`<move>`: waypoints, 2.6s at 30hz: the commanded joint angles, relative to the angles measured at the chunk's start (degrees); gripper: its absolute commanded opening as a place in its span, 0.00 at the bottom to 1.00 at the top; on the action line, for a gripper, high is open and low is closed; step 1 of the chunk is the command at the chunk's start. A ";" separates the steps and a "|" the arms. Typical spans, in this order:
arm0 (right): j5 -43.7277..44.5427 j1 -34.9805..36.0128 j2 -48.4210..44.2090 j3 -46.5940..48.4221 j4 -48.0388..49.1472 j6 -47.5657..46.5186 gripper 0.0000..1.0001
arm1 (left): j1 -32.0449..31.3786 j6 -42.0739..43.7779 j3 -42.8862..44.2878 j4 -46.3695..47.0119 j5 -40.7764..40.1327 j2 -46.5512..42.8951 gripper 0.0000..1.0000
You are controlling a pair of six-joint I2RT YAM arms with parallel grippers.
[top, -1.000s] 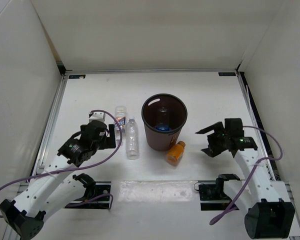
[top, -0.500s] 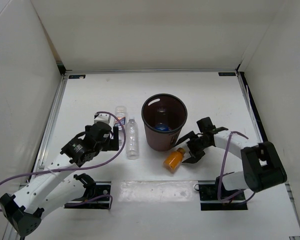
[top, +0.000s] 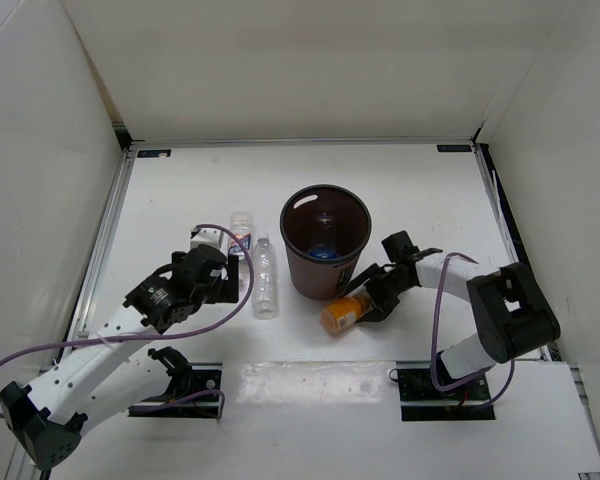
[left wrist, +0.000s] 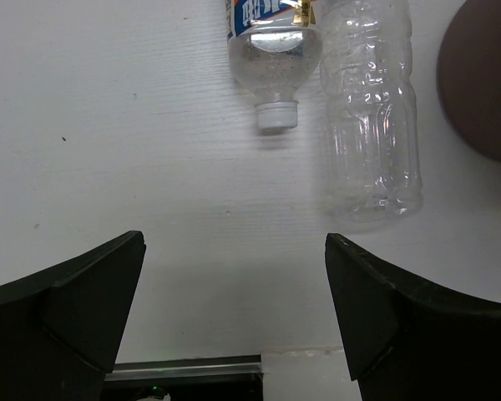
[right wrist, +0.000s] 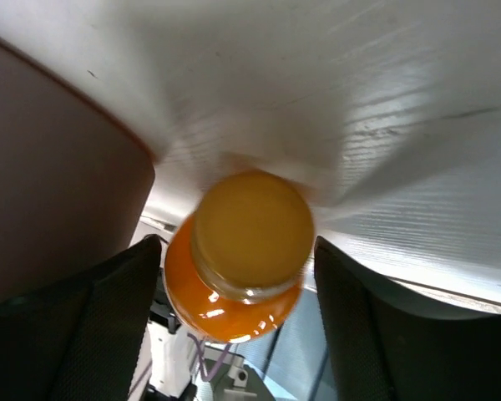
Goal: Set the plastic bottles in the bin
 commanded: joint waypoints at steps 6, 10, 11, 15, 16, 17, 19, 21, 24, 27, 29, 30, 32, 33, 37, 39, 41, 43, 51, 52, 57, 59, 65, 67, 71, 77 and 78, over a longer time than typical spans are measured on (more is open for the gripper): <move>-1.59 0.97 1.52 1.94 -0.77 -0.35 0.56 | -0.60 -0.37 0.82 -0.26 -1.31 0.13 1.00; -1.41 0.88 1.34 1.94 -1.38 -0.35 0.44 | -0.43 -0.29 0.82 -0.17 -1.31 -0.05 1.00; -1.41 0.88 1.25 2.11 -1.39 -0.35 0.42 | -0.51 -0.20 0.82 -0.09 -1.31 -0.05 1.00; -1.15 0.79 1.34 3.69 -4.01 -1.41 0.18 | -0.51 -0.37 0.82 -0.26 -1.48 -0.05 1.00; -0.89 0.71 1.08 4.04 -4.72 -2.80 0.11 | -0.51 -0.37 0.73 -0.26 -1.48 -0.14 1.00; -0.54 0.71 1.16 4.40 -5.51 -3.25 0.04 | -0.60 -0.29 0.82 -0.26 -1.48 -0.14 1.00; 0.87 0.44 0.21 6.85 -10.87 -5.09 0.00 | -0.51 -0.37 0.82 -0.17 -1.66 -0.22 1.00; 3.75 -0.69 -1.38 8.69 -16.55 -6.50 0.00 | -0.51 -0.46 0.82 -0.09 -1.66 -0.31 1.00; 7.54 -4.28 -7.51 9.14 -20.70 -7.20 0.00 | -0.60 -0.29 0.64 -0.08 -1.57 -0.40 1.00; 11.84 -9.47 -13.93 10.11 -25.45 -9.31 0.00 | -0.43 -0.37 0.64 -0.08 -1.75 -0.48 1.00; 15.28 -15.43 -16.31 13.35 -29.31 -12.46 0.00 | -0.51 -0.37 0.73 0.00 -1.75 -0.40 1.00; 16.51 -16.77 -18.50 14.67 -31.34 -13.61 0.00 | -0.43 -0.37 0.64 -0.17 -1.83 -0.40 1.00; 22.56 -20.10 -21.50 20.96 -34.07 -15.98 0.00 | -0.51 -0.37 0.64 -0.09 -1.92 -0.49 1.00; 24.15 -20.21 -22.38 23.01 -34.87 -17.21 0.00 | -0.51 -0.37 0.55 -0.08 -1.84 -0.49 1.00; 38.29 -16.98 -25.98 35.67 -33.04 -22.05 0.00 | -0.60 -0.28 0.55 0.09 -1.75 -0.23 1.00; 46.12 -12.50 -26.95 41.02 -28.40 -23.89 0.00 | -0.69 -0.28 0.64 -0.08 -1.83 -0.23 1.00; 51.65 -8.11 -27.57 45.15 -24.25 -24.69 0.00 | -0.69 -0.28 0.73 -0.08 -1.75 -0.14 1.00; 52.29 -6.51 -27.23 46.67 -16.98 -28.01 0.00 | -0.69 -0.20 0.73 0.00 -1.75 -0.05 1.00; 39.54 7.70 -17.22 54.74 -5.08 -40.16 0.00 | -0.60 -0.37 0.90 -0.08 -1.57 0.48 1.00; 40.15 10.87 -15.03 55.80 -6.04 -41.12 0.00 | -0.69 -0.37 0.73 -0.08 -1.57 0.48 1.00; 41.57 18.80 -7.46 63.62 -15.33 -48.78 0.04 | -0.87 -0.28 0.82 -0.26 -1.66 0.39 1.00; 40.70 19.69 -6.40 64.87 -17.03 -49.04 0.29 | -0.95 -0.20 0.91 -0.26 -1.66 0.30 1.00; 40.08 14.97 -7.97 65.14 -21.08 -42.04 0.90 | -0.95 -0.20 0.73 -0.09 -1.57 0.39 1.00; 33.85 11.71 -11.03 62.95 -19.33 -40.26 0.90 | -0.95 -0.28 0.82 -0.17 -1.48 0.30 1.00; 32.59 0.47 -17.63 56.27 -13.52 -34.90 0.90 | -1.04 -0.28 0.73 -0.08 -1.57 0.39 1.00; 39.02 -12.11 -23.97 49.40 -27.70 -25.23 0.90 | -1.04 -0.37 0.64 0.09 -1.75 0.39 1.00; 39.19 -13.95 -24.06 47.05 -29.41 -25.14 0.90 | -1.04 -0.37 0.64 0.18 -1.75 0.48 1.00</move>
